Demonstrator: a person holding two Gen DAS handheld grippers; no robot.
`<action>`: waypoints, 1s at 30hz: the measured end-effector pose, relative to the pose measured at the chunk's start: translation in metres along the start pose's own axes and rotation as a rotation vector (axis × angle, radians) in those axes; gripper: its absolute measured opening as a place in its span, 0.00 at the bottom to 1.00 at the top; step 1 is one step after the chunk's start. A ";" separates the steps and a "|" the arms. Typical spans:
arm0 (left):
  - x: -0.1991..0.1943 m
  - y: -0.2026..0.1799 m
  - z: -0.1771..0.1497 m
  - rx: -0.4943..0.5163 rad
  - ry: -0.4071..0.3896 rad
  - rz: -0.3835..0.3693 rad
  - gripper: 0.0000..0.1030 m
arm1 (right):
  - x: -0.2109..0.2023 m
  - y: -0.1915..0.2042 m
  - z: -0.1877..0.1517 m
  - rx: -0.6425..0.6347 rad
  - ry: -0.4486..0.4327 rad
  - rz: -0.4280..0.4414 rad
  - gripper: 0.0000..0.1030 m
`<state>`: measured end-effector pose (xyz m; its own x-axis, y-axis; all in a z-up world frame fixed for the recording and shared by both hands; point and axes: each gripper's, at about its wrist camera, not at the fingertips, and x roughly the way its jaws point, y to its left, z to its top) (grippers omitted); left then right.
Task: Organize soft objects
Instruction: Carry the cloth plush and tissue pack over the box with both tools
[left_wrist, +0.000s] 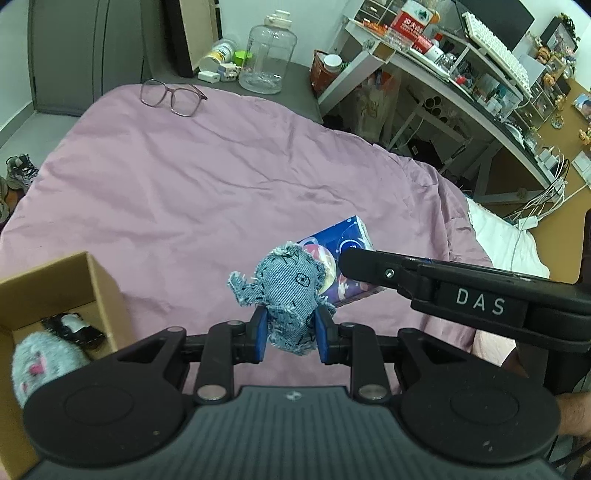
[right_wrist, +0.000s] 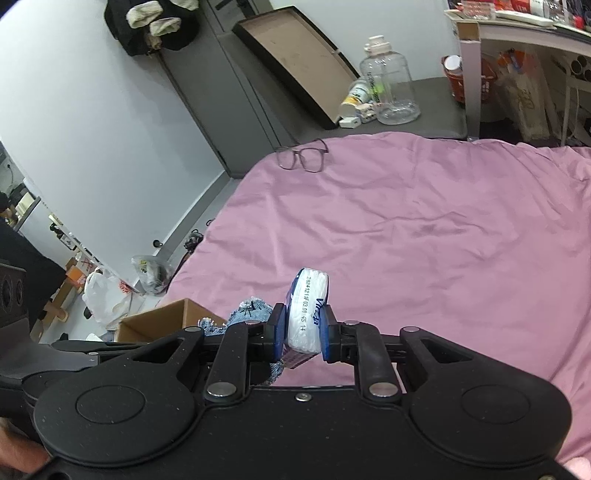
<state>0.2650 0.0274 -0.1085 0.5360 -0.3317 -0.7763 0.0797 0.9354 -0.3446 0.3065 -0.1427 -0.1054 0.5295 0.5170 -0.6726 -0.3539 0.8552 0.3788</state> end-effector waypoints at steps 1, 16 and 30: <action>-0.004 0.001 -0.001 -0.001 -0.005 0.002 0.24 | -0.001 0.004 -0.001 -0.005 -0.002 0.002 0.18; -0.057 0.046 -0.013 -0.052 -0.112 0.051 0.24 | -0.001 0.064 -0.004 -0.067 -0.036 0.025 0.18; -0.100 0.129 -0.029 -0.159 -0.190 0.129 0.24 | 0.030 0.121 -0.012 -0.152 -0.019 0.030 0.18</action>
<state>0.1971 0.1772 -0.0906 0.6825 -0.1679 -0.7113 -0.1244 0.9323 -0.3395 0.2708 -0.0243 -0.0877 0.5312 0.5440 -0.6495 -0.4815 0.8246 0.2969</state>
